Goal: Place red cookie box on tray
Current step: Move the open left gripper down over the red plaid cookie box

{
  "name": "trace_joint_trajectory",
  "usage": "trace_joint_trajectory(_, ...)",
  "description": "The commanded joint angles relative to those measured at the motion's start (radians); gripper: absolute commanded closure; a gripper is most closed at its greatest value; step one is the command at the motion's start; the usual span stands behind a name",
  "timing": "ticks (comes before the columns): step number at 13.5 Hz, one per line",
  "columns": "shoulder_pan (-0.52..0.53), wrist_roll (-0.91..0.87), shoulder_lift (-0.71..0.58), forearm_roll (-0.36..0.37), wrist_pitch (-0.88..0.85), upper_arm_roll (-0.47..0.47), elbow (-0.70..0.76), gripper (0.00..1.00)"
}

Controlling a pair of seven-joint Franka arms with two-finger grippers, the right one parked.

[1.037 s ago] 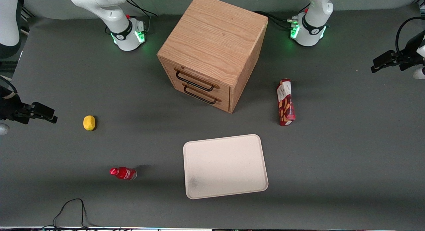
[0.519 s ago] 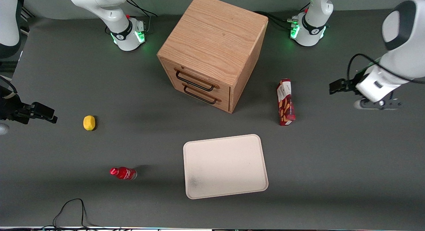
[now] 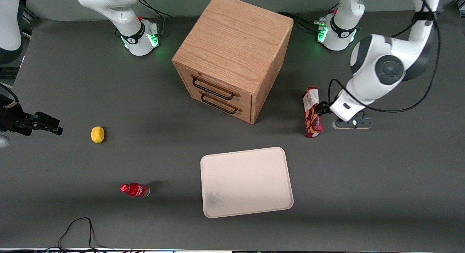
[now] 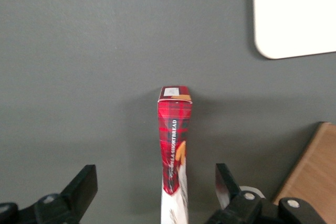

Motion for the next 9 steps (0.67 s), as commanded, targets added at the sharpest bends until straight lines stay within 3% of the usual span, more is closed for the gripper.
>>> trace_joint_trajectory(1, -0.022, -0.038, 0.024, 0.061, 0.159, 0.001, -0.119, 0.0)
trace_joint_trajectory(7, -0.046, -0.098, 0.09, 0.084, 0.28, -0.017, -0.185, 0.02)
trace_joint_trajectory(8, -0.046, -0.097, 0.093, 0.09, 0.304, -0.017, -0.201, 0.13)
trace_joint_trajectory(9, -0.046, -0.098, 0.095, 0.088, 0.308, -0.017, -0.205, 0.36)
